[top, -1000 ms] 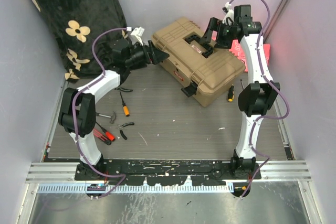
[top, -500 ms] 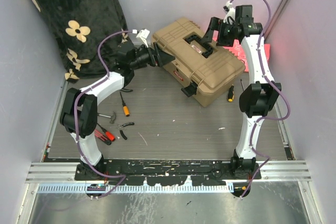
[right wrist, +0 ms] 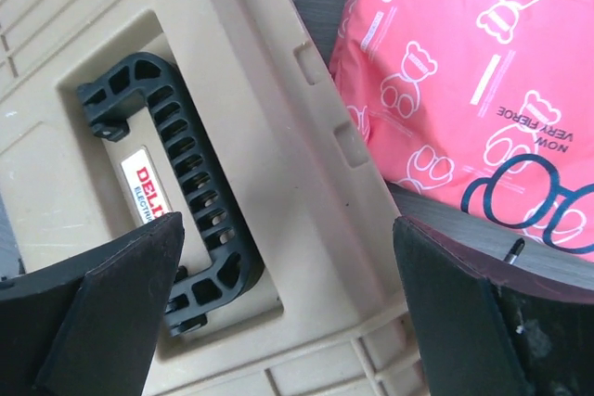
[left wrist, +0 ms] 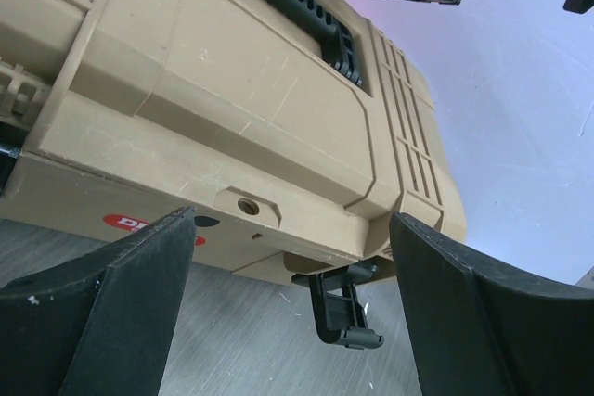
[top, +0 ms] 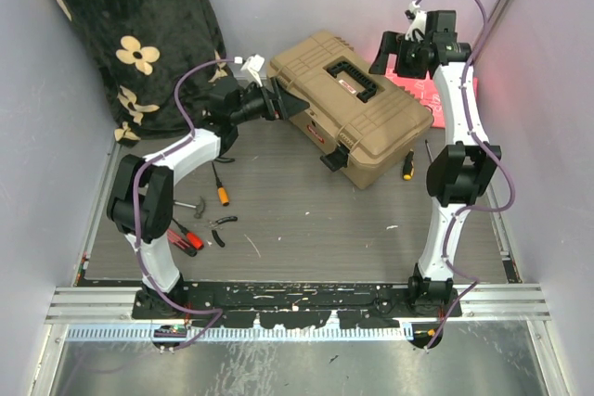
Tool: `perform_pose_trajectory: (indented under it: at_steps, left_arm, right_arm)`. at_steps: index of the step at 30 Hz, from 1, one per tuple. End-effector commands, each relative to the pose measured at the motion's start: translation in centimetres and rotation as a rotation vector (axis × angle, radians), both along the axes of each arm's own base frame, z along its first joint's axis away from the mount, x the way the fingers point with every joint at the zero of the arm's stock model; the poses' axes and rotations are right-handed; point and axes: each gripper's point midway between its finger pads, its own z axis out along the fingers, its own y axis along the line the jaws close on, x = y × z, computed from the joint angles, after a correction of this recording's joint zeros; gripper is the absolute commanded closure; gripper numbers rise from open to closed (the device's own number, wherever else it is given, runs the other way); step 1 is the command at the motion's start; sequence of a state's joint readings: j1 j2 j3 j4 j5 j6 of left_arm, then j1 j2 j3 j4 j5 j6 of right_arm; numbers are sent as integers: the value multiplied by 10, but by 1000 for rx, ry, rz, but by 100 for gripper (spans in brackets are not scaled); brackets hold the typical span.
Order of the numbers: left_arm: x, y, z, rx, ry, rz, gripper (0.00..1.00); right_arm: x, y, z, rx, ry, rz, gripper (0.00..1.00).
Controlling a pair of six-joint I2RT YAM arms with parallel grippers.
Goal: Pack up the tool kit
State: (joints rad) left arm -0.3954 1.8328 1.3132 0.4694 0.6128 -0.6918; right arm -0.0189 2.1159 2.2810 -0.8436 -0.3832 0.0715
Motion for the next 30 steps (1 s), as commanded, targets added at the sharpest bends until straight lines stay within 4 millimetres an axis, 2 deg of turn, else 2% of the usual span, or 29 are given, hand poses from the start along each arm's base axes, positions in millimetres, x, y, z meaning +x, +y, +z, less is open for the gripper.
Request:
perform_pose_trajectory:
  at_steps: [1,7,10,13,20,24,30]
  left_arm:
    - [10,-6,10,-42,-22,8,14]
    - [17,-25,7,-67,17,5,9]
    - [15,-37,9,-76,24,-10,9]
    - [12,-41,9,-85,42,-10,9]
    - [-2,-33,11,-102,82,-6,11]
    - [-18,-26,17,-107,95,-12,12]
    - [-47,-11,23,-105,118,-38,12]
  right_arm:
    - [0,15,-32,30,64,85,0]
    - [-33,36,-72,9,172,171,3]
    - [-52,45,-89,-6,239,209,8]
    - [-71,58,-99,-19,288,241,15]
    - [-116,91,-118,-39,404,328,38]
    - [-141,107,-125,-40,444,368,40]
    - [-175,127,-124,-51,471,406,40]
